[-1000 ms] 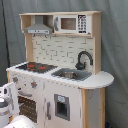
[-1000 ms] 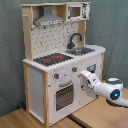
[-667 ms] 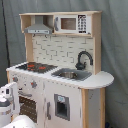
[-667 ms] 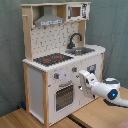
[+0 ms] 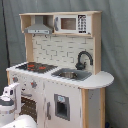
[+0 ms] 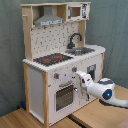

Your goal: Play with the kitchen

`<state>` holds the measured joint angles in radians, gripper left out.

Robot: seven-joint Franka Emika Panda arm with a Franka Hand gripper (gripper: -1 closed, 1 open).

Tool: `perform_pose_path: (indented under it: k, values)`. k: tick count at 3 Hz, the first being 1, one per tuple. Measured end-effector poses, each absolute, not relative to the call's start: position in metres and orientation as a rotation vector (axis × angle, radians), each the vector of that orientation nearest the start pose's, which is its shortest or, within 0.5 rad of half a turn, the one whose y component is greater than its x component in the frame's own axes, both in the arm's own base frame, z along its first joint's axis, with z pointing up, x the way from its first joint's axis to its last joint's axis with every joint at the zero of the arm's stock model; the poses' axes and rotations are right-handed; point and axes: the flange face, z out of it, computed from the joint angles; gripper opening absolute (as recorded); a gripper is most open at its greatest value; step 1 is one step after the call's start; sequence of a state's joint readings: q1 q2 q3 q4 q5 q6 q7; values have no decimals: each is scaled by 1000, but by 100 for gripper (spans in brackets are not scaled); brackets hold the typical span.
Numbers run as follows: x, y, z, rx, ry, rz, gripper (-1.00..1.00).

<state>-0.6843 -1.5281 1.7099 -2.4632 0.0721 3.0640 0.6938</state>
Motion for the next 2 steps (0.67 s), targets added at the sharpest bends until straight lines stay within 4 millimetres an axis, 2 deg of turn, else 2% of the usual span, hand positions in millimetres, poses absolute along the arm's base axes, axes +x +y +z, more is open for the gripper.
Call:
perform_pose_path:
  k: [1, 2]
  values:
    - [313, 419, 265, 1867, 717, 1599, 100]
    - [338, 413, 250, 1891, 676, 1569, 100]
